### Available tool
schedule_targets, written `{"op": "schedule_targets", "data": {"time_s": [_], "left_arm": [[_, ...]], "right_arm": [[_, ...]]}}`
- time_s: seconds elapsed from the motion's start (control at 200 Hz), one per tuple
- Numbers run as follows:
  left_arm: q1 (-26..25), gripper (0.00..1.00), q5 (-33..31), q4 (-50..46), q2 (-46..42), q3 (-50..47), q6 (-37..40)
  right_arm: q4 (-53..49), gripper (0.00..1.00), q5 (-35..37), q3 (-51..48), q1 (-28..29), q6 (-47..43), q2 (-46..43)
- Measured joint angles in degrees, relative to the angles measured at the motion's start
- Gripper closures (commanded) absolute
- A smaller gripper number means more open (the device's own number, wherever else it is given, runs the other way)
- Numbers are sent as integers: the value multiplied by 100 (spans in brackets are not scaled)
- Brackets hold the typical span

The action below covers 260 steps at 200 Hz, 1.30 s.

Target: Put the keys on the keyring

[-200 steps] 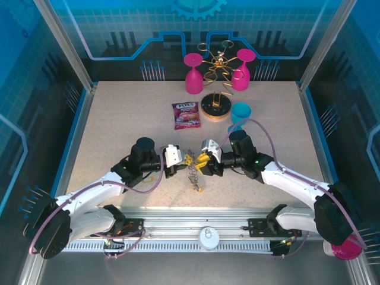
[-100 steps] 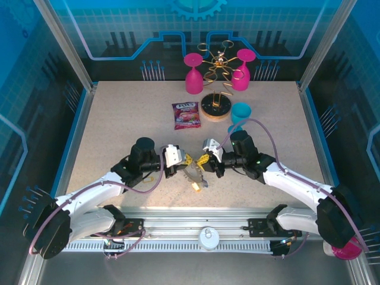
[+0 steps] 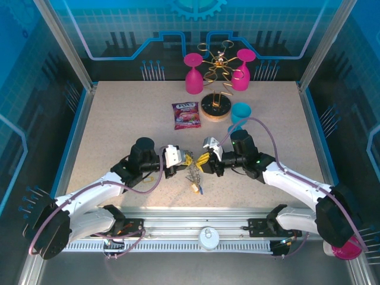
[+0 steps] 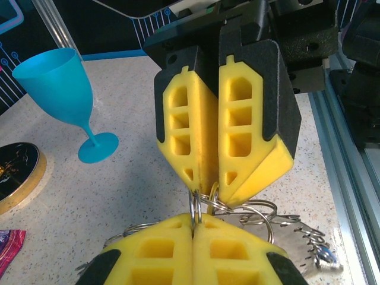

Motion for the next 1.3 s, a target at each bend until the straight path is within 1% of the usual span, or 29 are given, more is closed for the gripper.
{"op": "schedule_targets", "data": {"time_s": [0.19,0.405,0.665,0.936,0.971,1.011,1.091,1.176,1.221,1.301], "left_arm": [[0,100,42,-2,0,0,0],[0,100,94,-2,-2,0,2],[0,100,192,-4,-11,0,2],[0,100,256,-4,-17,-22,-4],[0,100,260,-2,-17,-37,-4],[0,100,280,0,-17,-48,-4],[0,100,297,15,-17,-52,-2],[0,100,299,37,-17,-52,-4],[0,100,299,46,-17,-52,-2],[0,100,302,48,-17,-55,-4]], "right_arm": [[11,89,-7,0,0,22,72],[-125,92,33,35,0,-52,76],[-767,97,343,306,2,-614,39],[-1088,97,411,487,197,-1043,260],[-1102,95,404,487,212,-1049,271],[-1117,92,404,487,229,-1049,271],[-1097,78,407,485,223,-994,258],[-914,68,420,372,153,-940,103],[-796,65,435,251,70,-841,-63],[-496,63,446,7,-83,-785,-369]]}}
